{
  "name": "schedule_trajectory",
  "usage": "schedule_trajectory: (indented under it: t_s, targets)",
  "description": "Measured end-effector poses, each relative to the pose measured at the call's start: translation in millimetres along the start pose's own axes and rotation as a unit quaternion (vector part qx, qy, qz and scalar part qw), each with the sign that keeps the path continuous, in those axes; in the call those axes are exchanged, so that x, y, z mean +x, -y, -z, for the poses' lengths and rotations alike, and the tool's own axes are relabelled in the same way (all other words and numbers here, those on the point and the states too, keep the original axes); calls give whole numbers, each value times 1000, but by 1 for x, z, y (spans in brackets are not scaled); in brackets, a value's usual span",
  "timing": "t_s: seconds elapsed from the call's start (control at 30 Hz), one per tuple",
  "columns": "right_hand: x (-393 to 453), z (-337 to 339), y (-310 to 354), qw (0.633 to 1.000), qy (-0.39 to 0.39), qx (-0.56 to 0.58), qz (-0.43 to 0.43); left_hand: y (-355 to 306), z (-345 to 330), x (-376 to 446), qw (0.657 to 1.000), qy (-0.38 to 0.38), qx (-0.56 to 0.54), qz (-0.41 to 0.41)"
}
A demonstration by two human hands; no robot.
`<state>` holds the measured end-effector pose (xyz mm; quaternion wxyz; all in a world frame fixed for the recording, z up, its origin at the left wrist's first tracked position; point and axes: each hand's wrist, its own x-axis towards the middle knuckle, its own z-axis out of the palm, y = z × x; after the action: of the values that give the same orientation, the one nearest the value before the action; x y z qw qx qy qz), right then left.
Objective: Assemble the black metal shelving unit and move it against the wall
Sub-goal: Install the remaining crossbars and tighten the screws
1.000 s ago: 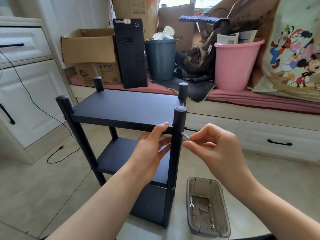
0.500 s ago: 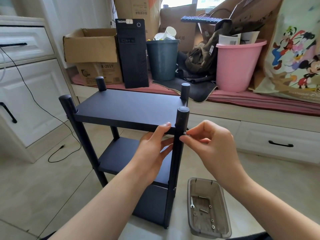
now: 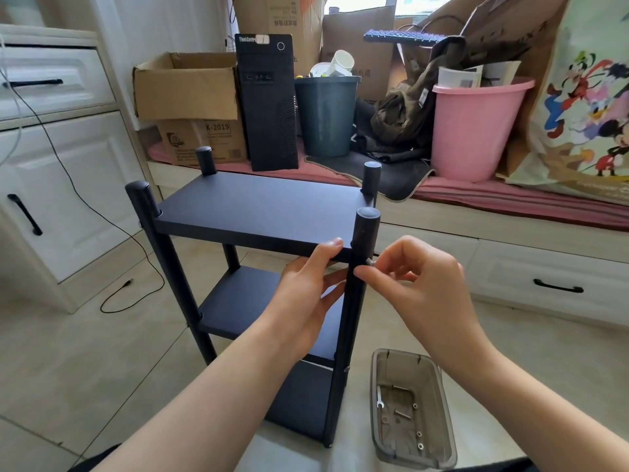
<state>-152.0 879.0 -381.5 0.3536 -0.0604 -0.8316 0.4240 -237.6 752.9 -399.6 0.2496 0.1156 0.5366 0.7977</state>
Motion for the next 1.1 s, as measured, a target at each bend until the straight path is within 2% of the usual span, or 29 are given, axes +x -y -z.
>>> schedule_trajectory:
  t_s: [0.13, 0.3, 0.77, 0.9, 1.1]
  targets:
    - [-3, 2, -1, 1000, 9, -17, 20, 0, 0, 0, 1000, 1, 0, -1]
    - [-1, 3, -4, 1000, -13, 11, -2, -1, -1, -1, 1000, -1, 1, -1]
    - [1, 1, 0, 1000, -9, 8, -9, 1, -2, 0, 1000, -16, -8, -1]
    - [1, 3, 0, 998, 7, 55, -42, 1, -4, -1, 1000, -19, -10, -1]
    - [3, 4, 0, 996, 18, 75, -42, 1, -3, -1, 1000, -20, -9, 0]
